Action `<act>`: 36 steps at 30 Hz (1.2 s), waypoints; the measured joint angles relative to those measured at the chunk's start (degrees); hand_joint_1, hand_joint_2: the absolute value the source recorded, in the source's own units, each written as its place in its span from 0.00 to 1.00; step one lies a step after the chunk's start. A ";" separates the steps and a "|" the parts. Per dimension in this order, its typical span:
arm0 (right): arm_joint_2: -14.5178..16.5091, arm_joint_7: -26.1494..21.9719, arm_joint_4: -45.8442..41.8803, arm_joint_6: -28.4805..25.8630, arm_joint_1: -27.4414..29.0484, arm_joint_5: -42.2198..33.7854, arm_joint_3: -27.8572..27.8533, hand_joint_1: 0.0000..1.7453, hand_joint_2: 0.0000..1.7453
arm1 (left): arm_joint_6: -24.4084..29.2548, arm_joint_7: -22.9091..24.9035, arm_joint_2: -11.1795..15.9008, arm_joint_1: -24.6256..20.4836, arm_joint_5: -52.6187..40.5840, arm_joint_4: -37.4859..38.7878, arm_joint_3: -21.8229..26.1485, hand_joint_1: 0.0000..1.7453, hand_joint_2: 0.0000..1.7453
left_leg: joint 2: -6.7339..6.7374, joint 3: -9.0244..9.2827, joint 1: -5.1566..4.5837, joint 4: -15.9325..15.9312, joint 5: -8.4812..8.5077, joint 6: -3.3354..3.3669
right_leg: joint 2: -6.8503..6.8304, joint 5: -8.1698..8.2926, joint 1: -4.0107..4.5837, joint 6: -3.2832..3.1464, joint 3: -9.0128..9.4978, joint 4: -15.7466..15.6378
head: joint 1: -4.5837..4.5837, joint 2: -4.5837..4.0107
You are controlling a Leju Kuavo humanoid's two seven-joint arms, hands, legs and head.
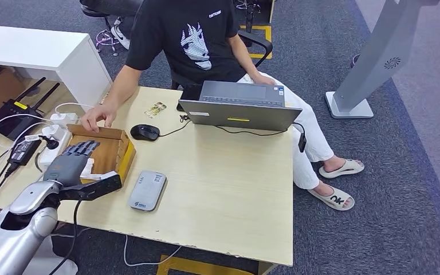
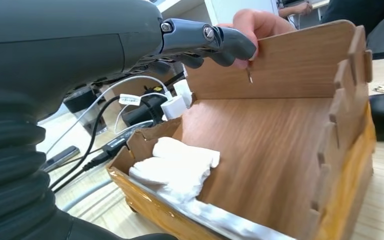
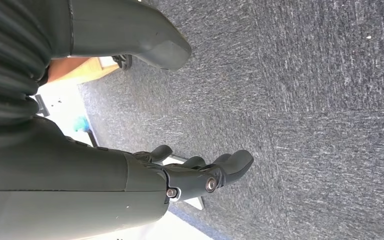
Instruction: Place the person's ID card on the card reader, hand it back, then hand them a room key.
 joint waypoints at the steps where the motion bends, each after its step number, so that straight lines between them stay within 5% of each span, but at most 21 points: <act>1: 0.00 -0.03 0.01 0.00 -0.01 0.00 0.00 0.00 1.00 | -0.05 0.02 0.24 -0.11 0.04 0.00 -0.08 0.00 1.00 | 0.00 0.00 0.00 0.00 0.00 0.00 | 0.00 0.00 0.00 0.00 0.00 0.00 | 0.00 0.00; 4: -0.01 -0.10 0.06 0.00 -0.03 0.01 0.00 0.00 1.00 | -0.09 0.06 0.64 -0.29 0.13 0.01 -0.28 0.05 1.00 | 0.00 0.00 0.00 0.00 0.00 0.00 | 0.00 0.00 0.00 0.00 0.01 0.00 | -0.01 -0.01; 8: -0.03 -0.10 0.15 0.00 -0.04 0.03 0.00 0.00 1.00 | -0.09 0.07 0.85 -0.29 0.19 0.02 -0.43 0.99 1.00 | 0.00 0.00 0.00 0.00 0.00 0.00 | 0.00 0.00 0.00 0.00 0.01 0.00 | -0.01 0.00; 36: -0.24 -0.10 0.42 -0.09 -0.14 0.15 0.00 0.00 1.00 | 0.59 -0.45 0.81 -0.02 0.66 1.57 -1.34 1.00 1.00 | 0.00 -0.01 0.00 0.00 0.00 0.00 | 0.00 0.00 0.00 0.00 0.01 0.00 | -0.01 0.00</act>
